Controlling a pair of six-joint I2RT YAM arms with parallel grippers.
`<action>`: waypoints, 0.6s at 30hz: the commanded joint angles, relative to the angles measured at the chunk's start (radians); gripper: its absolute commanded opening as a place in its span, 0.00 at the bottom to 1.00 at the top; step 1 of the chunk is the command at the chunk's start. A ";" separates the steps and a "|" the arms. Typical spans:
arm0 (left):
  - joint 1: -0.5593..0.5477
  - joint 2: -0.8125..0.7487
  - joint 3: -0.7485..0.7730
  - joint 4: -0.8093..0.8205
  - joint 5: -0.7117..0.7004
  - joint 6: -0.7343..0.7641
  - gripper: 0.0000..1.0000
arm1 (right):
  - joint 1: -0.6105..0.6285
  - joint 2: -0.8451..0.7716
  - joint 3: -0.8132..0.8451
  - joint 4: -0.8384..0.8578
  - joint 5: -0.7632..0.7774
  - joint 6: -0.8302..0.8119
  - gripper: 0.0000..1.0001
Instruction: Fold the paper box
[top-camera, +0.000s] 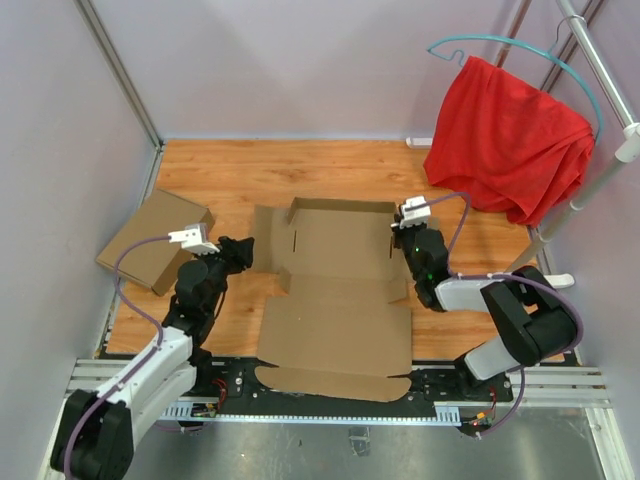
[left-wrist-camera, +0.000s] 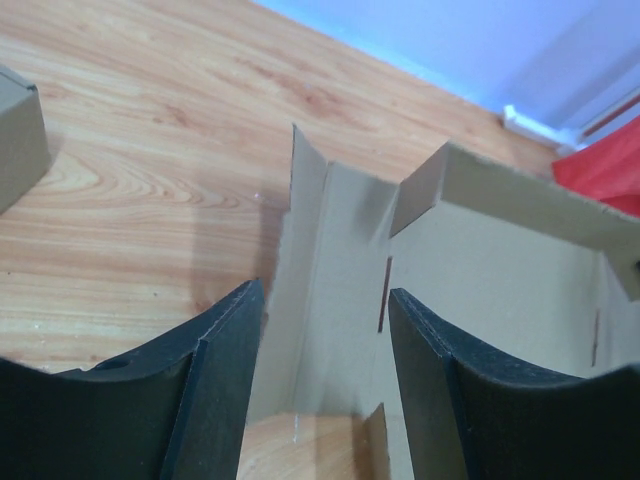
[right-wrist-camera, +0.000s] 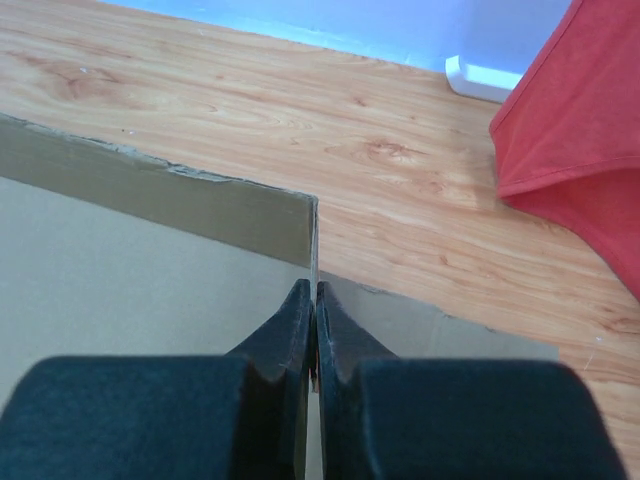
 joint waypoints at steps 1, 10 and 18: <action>0.009 -0.148 -0.057 0.049 0.004 0.001 0.59 | 0.074 0.025 -0.144 0.559 0.112 -0.148 0.01; 0.009 -0.262 -0.076 -0.023 -0.009 0.025 0.58 | 0.128 -0.102 -0.160 0.592 0.130 -0.209 0.01; 0.009 -0.294 -0.109 0.043 -0.025 0.025 0.56 | 0.132 -0.238 -0.182 0.596 0.058 -0.287 0.01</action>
